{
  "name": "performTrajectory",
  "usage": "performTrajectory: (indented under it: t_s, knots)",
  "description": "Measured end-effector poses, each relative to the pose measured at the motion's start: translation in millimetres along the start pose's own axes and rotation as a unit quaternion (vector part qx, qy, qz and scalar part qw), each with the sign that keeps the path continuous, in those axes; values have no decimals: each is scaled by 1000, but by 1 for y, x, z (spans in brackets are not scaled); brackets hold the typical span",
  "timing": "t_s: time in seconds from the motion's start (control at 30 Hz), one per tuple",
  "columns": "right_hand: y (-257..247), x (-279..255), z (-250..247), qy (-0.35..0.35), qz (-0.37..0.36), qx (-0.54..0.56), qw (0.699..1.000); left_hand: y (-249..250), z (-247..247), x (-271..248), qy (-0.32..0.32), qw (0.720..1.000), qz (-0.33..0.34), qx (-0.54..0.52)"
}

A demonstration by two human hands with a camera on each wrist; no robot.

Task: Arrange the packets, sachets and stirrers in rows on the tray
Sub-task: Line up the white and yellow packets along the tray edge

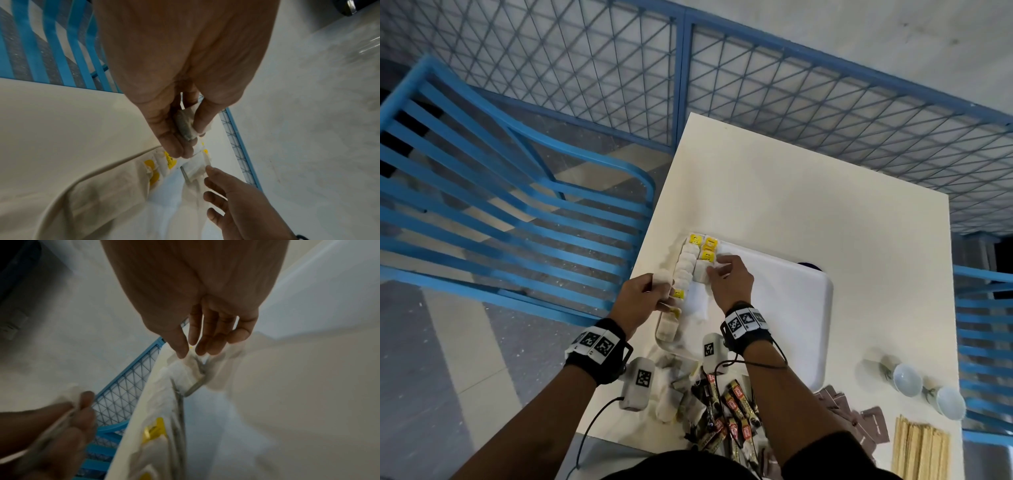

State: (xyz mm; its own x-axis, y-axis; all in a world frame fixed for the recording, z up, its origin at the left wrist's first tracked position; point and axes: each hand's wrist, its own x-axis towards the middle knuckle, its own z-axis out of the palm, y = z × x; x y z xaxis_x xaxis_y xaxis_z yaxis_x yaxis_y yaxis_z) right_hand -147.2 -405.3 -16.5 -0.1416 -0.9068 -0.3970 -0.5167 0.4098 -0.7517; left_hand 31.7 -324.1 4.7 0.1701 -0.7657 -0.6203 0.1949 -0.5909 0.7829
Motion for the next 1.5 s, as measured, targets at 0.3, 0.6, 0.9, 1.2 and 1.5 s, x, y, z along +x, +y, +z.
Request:
performTrajectory:
  t_s: [0.3,0.6,0.9,1.2,1.5]
  knots:
    - [-27,-29,0,-202,-140,-15,969,1,9,-3,-25,999,27,33]
    - [-37,-42,-22,-152,-226,64,960,1,17,-15,-25,999,42,21]
    - [-26,-46,-31,-149,-184,44,971,-2,26,-27,-12,997,60,43]
    - [-11,-47,-29,-158,-176,-33,971,-6,24,-31,-11,998,42,55]
    - [8,-18,-20,-119,-112,-128,978,-17,-2,-23,-2,992,23,122]
